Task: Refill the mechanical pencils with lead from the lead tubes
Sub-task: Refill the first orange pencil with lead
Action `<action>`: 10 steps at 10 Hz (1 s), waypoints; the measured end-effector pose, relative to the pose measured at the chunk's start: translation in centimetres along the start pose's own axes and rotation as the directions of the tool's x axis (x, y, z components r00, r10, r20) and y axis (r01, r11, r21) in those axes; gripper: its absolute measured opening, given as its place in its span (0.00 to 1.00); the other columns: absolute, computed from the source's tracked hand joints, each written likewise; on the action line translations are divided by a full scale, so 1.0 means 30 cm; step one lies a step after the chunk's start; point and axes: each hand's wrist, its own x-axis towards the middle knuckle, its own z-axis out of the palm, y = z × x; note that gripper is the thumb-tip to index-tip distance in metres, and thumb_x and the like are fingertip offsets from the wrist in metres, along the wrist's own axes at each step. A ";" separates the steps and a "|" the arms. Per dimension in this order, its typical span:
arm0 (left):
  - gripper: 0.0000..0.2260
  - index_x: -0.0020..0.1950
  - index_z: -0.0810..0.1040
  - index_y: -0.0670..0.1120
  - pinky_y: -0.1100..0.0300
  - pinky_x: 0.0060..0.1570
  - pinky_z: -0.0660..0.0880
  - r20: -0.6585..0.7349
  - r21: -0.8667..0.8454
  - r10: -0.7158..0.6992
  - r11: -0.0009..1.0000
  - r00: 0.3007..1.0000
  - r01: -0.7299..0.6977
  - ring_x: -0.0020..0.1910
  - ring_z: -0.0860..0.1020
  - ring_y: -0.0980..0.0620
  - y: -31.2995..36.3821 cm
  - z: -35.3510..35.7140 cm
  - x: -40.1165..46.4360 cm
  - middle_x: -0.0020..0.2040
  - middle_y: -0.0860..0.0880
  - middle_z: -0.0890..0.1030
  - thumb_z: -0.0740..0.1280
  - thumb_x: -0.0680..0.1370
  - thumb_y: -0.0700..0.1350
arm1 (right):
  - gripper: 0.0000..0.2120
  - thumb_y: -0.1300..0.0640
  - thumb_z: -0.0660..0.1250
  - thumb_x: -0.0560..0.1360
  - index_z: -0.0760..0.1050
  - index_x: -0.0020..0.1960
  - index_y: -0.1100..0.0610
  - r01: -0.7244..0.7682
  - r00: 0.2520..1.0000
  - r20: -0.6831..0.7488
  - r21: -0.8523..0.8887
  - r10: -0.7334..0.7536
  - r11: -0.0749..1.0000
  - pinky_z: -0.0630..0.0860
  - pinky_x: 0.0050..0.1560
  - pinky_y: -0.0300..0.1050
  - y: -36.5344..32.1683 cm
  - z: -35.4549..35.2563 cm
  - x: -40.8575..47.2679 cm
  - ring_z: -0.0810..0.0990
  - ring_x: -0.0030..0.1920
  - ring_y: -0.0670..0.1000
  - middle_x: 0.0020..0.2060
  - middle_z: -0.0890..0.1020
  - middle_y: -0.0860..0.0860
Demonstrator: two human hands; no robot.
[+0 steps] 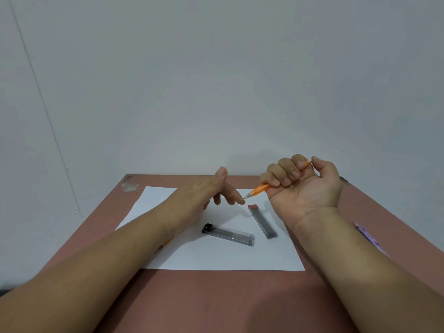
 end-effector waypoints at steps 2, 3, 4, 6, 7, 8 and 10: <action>0.21 0.49 0.87 0.53 0.66 0.50 0.68 0.018 -0.107 0.029 0.994 0.999 -0.027 0.47 0.76 0.62 -0.019 0.004 0.007 0.51 0.55 0.84 0.58 0.81 0.62 | 0.10 0.52 0.56 0.69 0.63 0.32 0.55 0.021 1.000 0.011 -0.030 -0.021 0.999 0.61 0.31 0.42 -0.003 0.003 -0.002 0.57 0.28 0.51 0.29 0.59 0.49; 0.12 0.50 0.87 0.49 0.63 0.57 0.69 0.033 -0.175 0.054 0.983 0.998 -0.047 0.52 0.79 0.61 -0.035 0.003 0.014 0.51 0.49 0.84 0.68 0.78 0.54 | 0.10 0.52 0.56 0.69 0.63 0.32 0.55 0.023 1.000 0.009 -0.037 -0.023 0.999 0.61 0.31 0.42 -0.002 0.003 -0.001 0.57 0.28 0.51 0.29 0.59 0.49; 0.10 0.49 0.87 0.49 0.57 0.63 0.69 0.039 -0.206 0.076 0.976 0.996 -0.067 0.59 0.79 0.51 -0.050 0.001 0.022 0.53 0.46 0.84 0.66 0.76 0.50 | 0.10 0.52 0.56 0.69 0.63 0.32 0.55 0.025 1.000 0.004 -0.042 -0.025 0.999 0.61 0.31 0.42 -0.003 0.004 0.000 0.57 0.28 0.51 0.29 0.59 0.49; 0.10 0.48 0.83 0.44 0.64 0.53 0.69 0.017 -0.206 0.089 0.975 0.996 -0.084 0.52 0.79 0.53 -0.069 0.003 0.040 0.49 0.47 0.84 0.66 0.75 0.49 | 0.10 0.52 0.56 0.69 0.63 0.32 0.55 0.028 1.000 -0.002 -0.047 -0.028 0.999 0.61 0.31 0.42 -0.005 0.005 0.000 0.57 0.27 0.51 0.29 0.59 0.49; 0.11 0.48 0.79 0.40 0.69 0.47 0.69 -0.006 -0.222 0.105 0.969 0.995 -0.103 0.46 0.78 0.56 -0.078 0.001 0.048 0.46 0.46 0.84 0.66 0.75 0.47 | 0.10 0.52 0.57 0.68 0.63 0.32 0.55 0.028 1.000 -0.004 -0.057 -0.028 0.998 0.60 0.31 0.42 -0.005 0.004 0.001 0.57 0.27 0.51 0.29 0.59 0.49; 0.09 0.47 0.78 0.41 0.66 0.49 0.69 -0.004 -0.224 0.110 0.969 0.994 -0.108 0.46 0.77 0.55 -0.081 -0.001 0.048 0.46 0.45 0.84 0.66 0.75 0.47 | 0.10 0.52 0.57 0.68 0.63 0.32 0.55 0.028 1.000 -0.005 -0.066 -0.028 0.997 0.60 0.31 0.42 -0.004 0.003 0.000 0.57 0.28 0.51 0.29 0.60 0.49; 0.06 0.47 0.79 0.44 0.58 0.52 0.69 -0.017 -0.215 0.120 0.969 0.993 -0.121 0.47 0.77 0.51 -0.080 -0.002 0.044 0.48 0.39 0.82 0.68 0.74 0.45 | 0.10 0.52 0.57 0.68 0.63 0.31 0.55 0.028 1.000 -0.009 -0.074 -0.029 0.997 0.60 0.31 0.42 -0.003 0.003 0.000 0.57 0.28 0.51 0.28 0.60 0.49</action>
